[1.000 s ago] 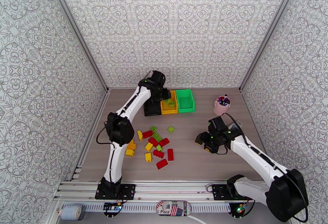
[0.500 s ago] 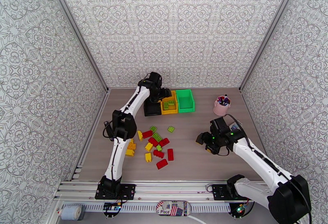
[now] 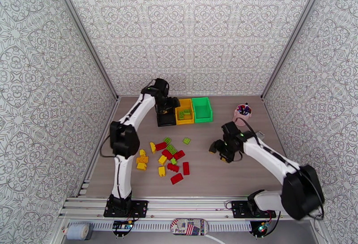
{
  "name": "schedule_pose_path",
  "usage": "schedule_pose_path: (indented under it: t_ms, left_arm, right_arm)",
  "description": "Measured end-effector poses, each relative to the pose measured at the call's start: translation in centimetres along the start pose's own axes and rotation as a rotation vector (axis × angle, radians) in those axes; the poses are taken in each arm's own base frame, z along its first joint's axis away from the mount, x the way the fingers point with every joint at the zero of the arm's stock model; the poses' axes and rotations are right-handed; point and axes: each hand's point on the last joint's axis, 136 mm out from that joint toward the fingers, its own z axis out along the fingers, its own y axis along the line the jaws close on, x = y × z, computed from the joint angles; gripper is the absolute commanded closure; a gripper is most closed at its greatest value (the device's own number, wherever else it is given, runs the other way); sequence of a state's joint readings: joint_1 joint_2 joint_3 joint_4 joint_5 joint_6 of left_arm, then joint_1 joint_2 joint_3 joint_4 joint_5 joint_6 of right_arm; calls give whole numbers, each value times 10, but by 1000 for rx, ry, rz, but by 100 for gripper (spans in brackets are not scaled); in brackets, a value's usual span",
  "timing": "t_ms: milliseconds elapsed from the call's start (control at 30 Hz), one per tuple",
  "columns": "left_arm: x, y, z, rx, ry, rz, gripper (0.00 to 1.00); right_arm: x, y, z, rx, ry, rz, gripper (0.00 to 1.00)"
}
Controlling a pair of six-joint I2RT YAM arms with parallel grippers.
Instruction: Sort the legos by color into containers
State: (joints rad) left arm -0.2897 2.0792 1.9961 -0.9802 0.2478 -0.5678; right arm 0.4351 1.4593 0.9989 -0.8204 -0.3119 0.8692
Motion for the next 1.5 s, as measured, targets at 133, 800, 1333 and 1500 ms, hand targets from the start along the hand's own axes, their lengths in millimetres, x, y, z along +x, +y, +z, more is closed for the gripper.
schedule_pose_path:
  t_ms: [133,800,1333,1500]
  left_arm:
    - [33,28,-44,-30,-41,-10,1]
    - [217,147,-127,-95,-154,-283,1]
    - [227,153,-130,-113,-147,-323,1]
    - [228,154,-129,-117,-142,-324,1]
  right_arm:
    - [-19,51,24,15,44,-125,33]
    - [-36,132,116,131,206,-317,41]
    - [-47,130,132,221,185,-260,56]
    - [-48,130,132,227,175,-250,59]
